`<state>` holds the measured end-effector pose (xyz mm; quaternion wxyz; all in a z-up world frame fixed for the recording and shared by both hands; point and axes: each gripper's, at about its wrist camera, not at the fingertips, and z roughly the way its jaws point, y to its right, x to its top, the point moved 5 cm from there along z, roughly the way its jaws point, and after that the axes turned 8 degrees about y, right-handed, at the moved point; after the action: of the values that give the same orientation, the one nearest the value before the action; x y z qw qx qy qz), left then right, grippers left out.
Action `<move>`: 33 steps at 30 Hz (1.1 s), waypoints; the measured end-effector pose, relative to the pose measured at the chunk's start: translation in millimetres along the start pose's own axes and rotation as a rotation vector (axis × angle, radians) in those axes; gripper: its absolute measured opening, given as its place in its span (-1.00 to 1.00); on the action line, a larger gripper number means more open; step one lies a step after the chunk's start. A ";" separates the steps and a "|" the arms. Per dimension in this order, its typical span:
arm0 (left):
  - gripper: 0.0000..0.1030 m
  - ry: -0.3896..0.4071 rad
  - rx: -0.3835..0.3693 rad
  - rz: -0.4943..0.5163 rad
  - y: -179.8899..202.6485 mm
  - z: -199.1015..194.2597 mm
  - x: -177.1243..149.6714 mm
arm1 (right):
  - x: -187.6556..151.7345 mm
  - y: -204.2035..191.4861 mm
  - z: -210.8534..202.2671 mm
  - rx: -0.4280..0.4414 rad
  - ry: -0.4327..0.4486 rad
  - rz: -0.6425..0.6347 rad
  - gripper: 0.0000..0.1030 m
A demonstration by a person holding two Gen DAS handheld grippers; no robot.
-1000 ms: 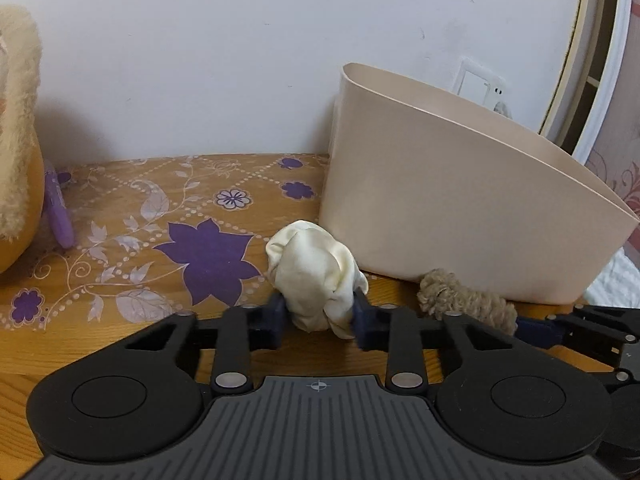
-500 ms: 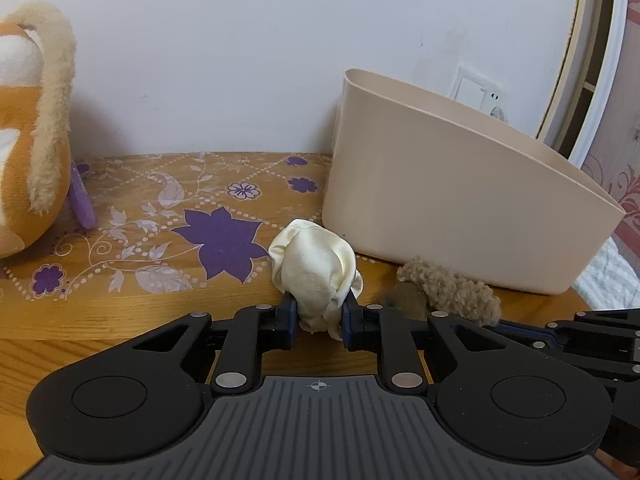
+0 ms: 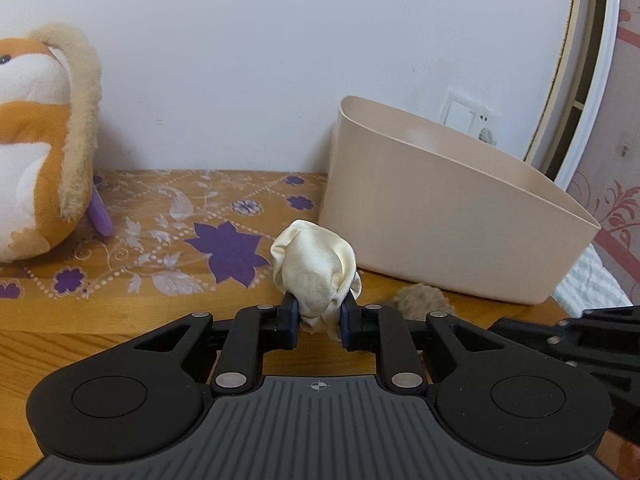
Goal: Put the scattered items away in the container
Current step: 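Grasp the cream scrunchie with the left tool while the right tool grasps the brown fuzzy scrunchie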
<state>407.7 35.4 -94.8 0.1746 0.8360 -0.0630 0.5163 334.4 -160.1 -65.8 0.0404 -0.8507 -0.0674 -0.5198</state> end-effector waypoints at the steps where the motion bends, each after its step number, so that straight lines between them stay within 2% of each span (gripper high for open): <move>1: -0.63 -0.002 -0.004 0.002 0.6 -0.5 -0.5 | -1.8 0.3 1.2 -0.003 -0.008 0.004 -0.98; 3: -0.63 -0.004 -0.016 0.004 1.8 -1.7 -1.6 | -5.3 0.1 2.1 -0.009 -0.007 -0.007 -0.93; 5: -0.63 -0.006 -0.021 0.009 2.8 -2.0 -1.8 | -6.8 -2.9 2.3 0.002 -0.004 -0.024 -0.75; 7: -0.63 -0.009 -0.025 0.009 3.7 -1.3 -2.2 | -5.7 -8.0 1.3 0.026 0.007 -0.043 -0.26; 8: -0.63 -0.012 -0.027 0.008 4.0 -0.8 -2.6 | -3.9 -11.5 1.6 0.031 0.015 -0.055 0.04; 9: -0.63 -0.015 -0.028 0.007 4.2 -0.4 -3.2 | -2.2 -14.8 0.9 0.031 0.029 -0.068 0.17; 11: -0.63 -0.019 -0.031 0.007 4.8 -0.1 -4.7 | 2.2 -21.1 2.6 0.026 0.044 -0.092 0.27; 14: -0.63 -0.028 -0.032 0.012 5.4 0.7 -7.0 | 4.5 -25.2 13.4 0.032 0.021 -0.101 0.39; 16: -0.63 -0.032 -0.036 0.014 6.3 0.6 -8.0 | 3.4 -25.1 24.0 0.032 -0.007 -0.093 0.37; 18: -0.63 -0.034 -0.040 0.018 7.1 0.4 -8.6 | 1.3 -24.7 33.1 0.038 -0.036 -0.080 0.26; 20: -0.63 -0.035 -0.040 0.019 7.7 0.0 -8.8 | -2.7 -22.8 42.1 0.043 -0.073 -0.056 -0.23; 22: -0.63 -0.037 -0.044 0.022 8.4 -0.3 -9.6 | -4.8 -20.8 45.4 0.040 -0.074 -0.038 -0.40; 23: -0.63 -0.038 -0.045 0.024 8.9 -0.6 -10.1 | -5.2 -19.9 45.7 0.042 -0.075 -0.027 -0.64; 25: -0.63 -0.040 -0.046 0.026 9.5 -0.6 -11.0 | -5.4 -18.0 45.3 0.037 -0.075 -0.014 -0.76; 33: -0.64 -0.030 -0.056 0.030 14.5 -4.1 -11.9 | -11.6 -7.0 29.7 0.022 -0.054 0.007 -0.79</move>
<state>394.6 22.5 -100.4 0.1893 0.8375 -0.0927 0.5042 354.1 -149.9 -89.7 0.0499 -0.8641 -0.0714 -0.4957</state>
